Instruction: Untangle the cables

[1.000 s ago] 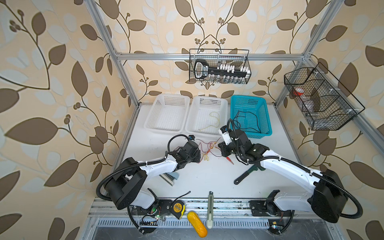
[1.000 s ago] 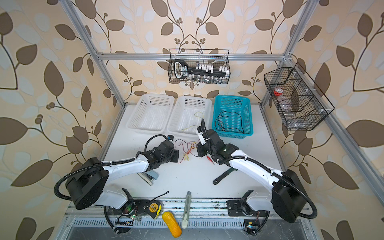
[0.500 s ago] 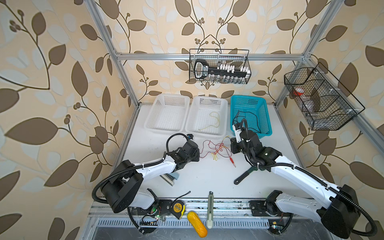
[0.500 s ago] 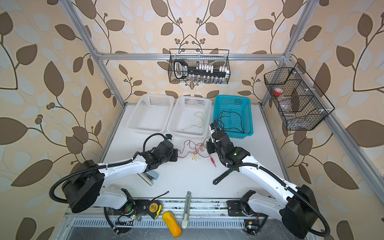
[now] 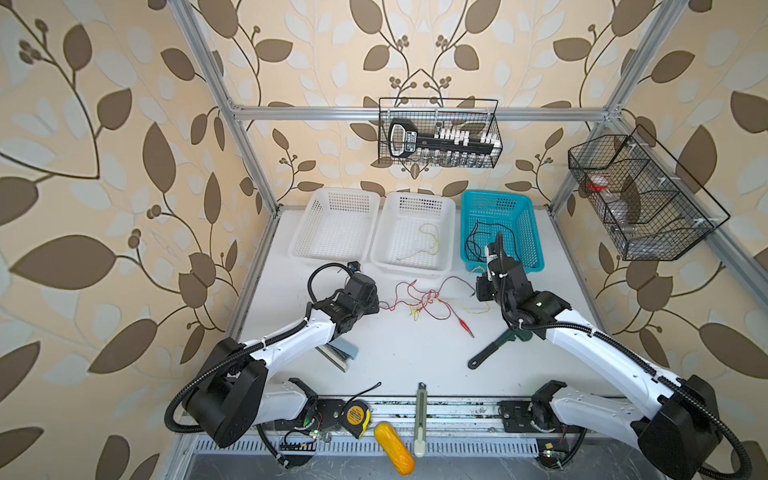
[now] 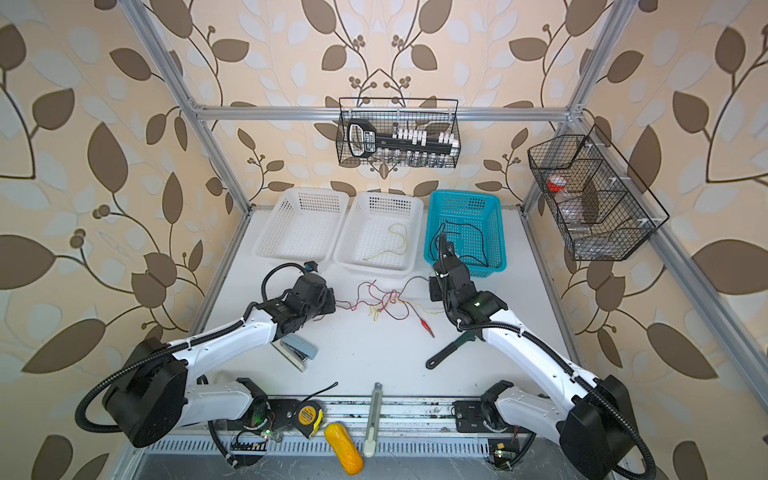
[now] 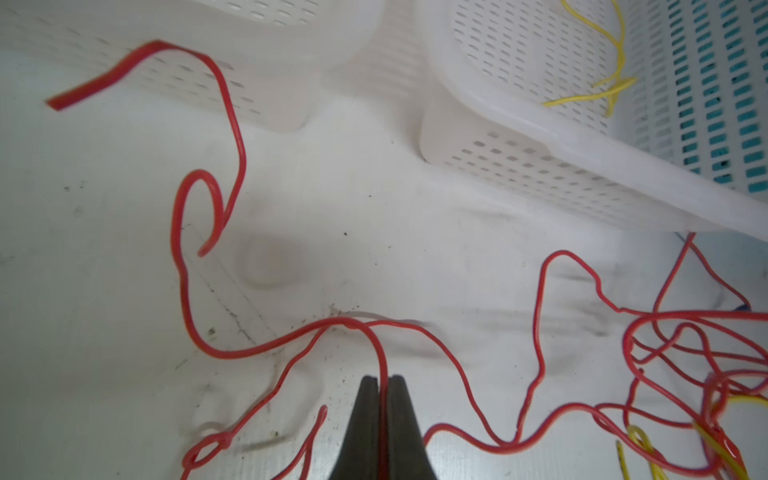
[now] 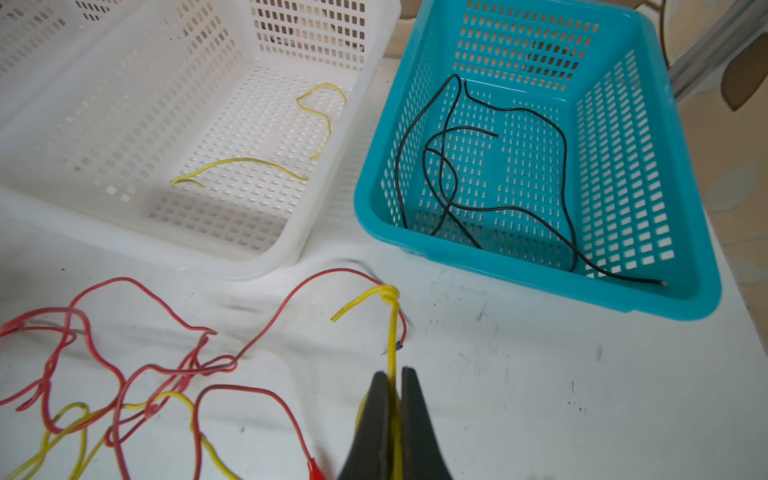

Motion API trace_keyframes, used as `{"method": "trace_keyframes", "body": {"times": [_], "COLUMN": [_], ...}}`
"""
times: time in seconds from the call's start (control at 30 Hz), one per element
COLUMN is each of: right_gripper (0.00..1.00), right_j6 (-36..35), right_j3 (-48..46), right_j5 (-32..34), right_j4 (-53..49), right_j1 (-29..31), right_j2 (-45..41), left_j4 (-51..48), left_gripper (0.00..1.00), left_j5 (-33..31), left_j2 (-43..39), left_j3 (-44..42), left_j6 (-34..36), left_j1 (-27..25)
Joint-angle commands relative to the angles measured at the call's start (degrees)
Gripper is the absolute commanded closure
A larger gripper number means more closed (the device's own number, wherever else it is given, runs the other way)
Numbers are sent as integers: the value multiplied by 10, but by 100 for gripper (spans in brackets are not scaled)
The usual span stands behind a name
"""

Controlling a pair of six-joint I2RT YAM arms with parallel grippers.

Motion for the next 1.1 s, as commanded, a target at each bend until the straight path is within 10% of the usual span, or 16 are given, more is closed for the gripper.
{"method": "trace_keyframes", "body": {"times": [0.0, 0.67, 0.83, 1.07], "right_gripper": [100, 100, 100, 100], "right_j6": [2, 11, 13, 15], "right_j3": [-10, -22, -56, -68], "right_j5": [44, 10, -144, -117], "right_j4": [-27, -53, 15, 31], "right_j1": [-17, -106, -97, -16], "right_j2": [-17, -90, -83, -17], "left_j4": [-40, -46, 21, 26], "left_gripper": [100, 100, 100, 100], "left_j5": [-45, -35, 36, 60], "left_j2": [-27, -82, -102, -102], "left_j3": [-8, -8, -34, -33], "left_j6": [-12, 16, 22, 27], "left_j1": [17, 67, 67, 67]}}
